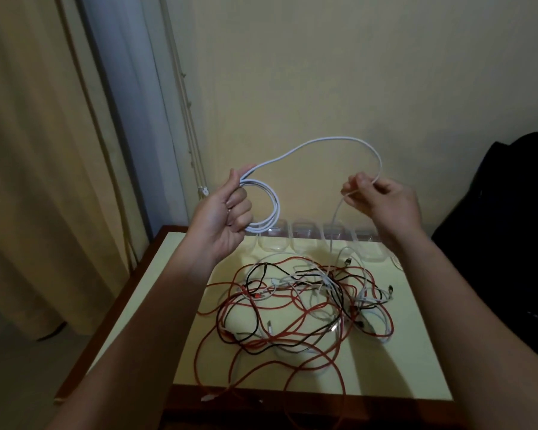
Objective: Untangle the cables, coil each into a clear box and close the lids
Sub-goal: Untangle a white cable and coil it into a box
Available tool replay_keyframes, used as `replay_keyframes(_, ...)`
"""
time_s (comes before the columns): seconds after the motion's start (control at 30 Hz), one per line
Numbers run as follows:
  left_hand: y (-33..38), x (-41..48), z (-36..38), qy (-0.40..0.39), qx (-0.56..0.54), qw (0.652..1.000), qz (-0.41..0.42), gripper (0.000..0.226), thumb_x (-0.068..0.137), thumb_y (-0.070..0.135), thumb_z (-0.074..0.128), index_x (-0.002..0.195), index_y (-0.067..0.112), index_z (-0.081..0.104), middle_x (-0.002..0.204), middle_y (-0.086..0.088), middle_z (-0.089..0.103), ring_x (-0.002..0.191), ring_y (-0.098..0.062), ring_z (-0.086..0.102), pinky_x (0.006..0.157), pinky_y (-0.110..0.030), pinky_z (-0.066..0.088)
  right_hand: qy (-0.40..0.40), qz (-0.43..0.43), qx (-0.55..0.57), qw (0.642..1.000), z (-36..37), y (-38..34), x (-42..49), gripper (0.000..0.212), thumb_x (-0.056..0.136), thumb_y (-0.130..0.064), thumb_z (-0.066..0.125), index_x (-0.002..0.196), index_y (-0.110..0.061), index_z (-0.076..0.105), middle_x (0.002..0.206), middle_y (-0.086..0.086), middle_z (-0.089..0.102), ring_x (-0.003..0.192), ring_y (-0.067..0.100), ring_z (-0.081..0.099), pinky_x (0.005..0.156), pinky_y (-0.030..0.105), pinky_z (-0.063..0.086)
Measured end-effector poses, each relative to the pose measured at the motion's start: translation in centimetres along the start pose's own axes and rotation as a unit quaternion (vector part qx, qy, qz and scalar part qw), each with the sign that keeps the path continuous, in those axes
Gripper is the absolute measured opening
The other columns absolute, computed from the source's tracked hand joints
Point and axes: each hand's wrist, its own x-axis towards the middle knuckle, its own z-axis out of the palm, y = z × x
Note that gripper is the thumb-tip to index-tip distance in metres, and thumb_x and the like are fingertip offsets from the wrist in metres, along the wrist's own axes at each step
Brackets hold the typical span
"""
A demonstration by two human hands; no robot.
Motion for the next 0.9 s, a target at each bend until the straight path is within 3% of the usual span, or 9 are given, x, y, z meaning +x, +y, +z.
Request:
replay_keyframes(0.1,-0.2,0.0,0.4,-0.007,-0.009,1.000,-0.015,0.033,0.106,0.030,0.041,0.124,0.013,0.062,0.050,0.008,0.022,0.044,-0.007,0.006,0.036,-0.019,0.008,0.027,-0.017,0.043,0.999,-0.3,-0.7,0.2,0.012,0.099,-0.014,0.063,0.095,-0.006,0.072,0.091,0.013,0.073,0.089,0.021,0.072,0.085,0.029,0.060)
replay_keyframes(0.33,0.1,0.2,1.3,-0.012,-0.023,1.000,-0.011,0.029,0.105,0.030,0.042,0.120,0.016,0.063,0.049,0.007,0.022,0.044,-0.009,0.006,0.034,-0.020,0.009,0.032,-0.130,-0.057,0.989,-1.3,-3.9,1.9,0.008,0.095,-0.021,0.071,0.091,-0.018,0.076,0.080,0.005,0.075,0.078,0.018,0.072,0.081,0.033,0.061)
replay_keyframes(0.47,0.3,0.3,1.0,0.002,-0.065,0.998,0.001,0.031,0.107,0.029,0.038,0.113,0.013,0.064,0.046,0.006,0.024,0.034,-0.010,0.014,0.035,-0.022,0.010,0.052,-0.116,-0.106,0.986,-2.2,-2.7,0.8,0.009,0.096,-0.015,0.069,0.090,-0.016,0.061,0.075,0.011,0.072,0.064,0.024,0.069,0.066,0.037,0.062)
replay_keyframes(0.57,0.6,0.4,0.4,0.027,-0.098,0.995,0.015,0.023,0.100,0.021,0.045,0.111,0.011,0.062,0.047,0.006,0.026,0.031,-0.008,0.021,0.034,-0.021,0.013,0.076,-0.077,-0.147,0.983,-3.7,-0.5,0.0,0.011,0.097,-0.014,0.068,0.088,-0.015,0.060,0.078,0.013,0.073,0.056,0.018,0.066,0.062,0.035,0.059)
replay_keyframes(0.63,0.6,0.4,0.2,0.045,-0.114,0.992,0.020,0.029,0.089,0.016,0.051,0.116,0.009,0.061,0.050,0.007,0.026,0.032,-0.008,0.020,0.034,-0.020,0.013,0.081,-0.055,-0.195,0.976,-4.5,1.0,-0.5,0.013,0.095,-0.015,0.069,0.084,-0.017,0.064,0.080,0.011,0.073,0.051,0.011,0.061,0.059,0.030,0.055)
replay_keyframes(0.77,0.0,0.2,0.3,0.080,-0.118,0.989,0.044,0.033,0.098,0.011,0.038,0.125,0.005,0.057,0.055,0.006,0.025,0.036,-0.007,0.021,0.037,-0.020,0.016,0.049,-0.070,-0.378,0.922,-5.1,3.6,-1.7,0.018,0.096,-0.017,0.066,0.078,-0.014,0.067,0.070,-0.005,0.067,0.063,0.013,0.057,0.060,0.025,0.042)
replay_keyframes(0.9,-1.2,0.4,0.7,0.106,-0.040,0.990,0.085,0.033,0.105,0.013,0.039,0.134,0.006,0.054,0.061,0.006,0.034,0.041,-0.006,0.024,0.040,-0.019,0.019,-0.018,-0.162,-0.507,0.846,-4.4,5.2,-3.9,0.020,0.097,-0.015,0.061,0.076,-0.015,0.062,0.068,0.001,0.061,0.068,0.027,0.055,0.060,0.036,0.040)
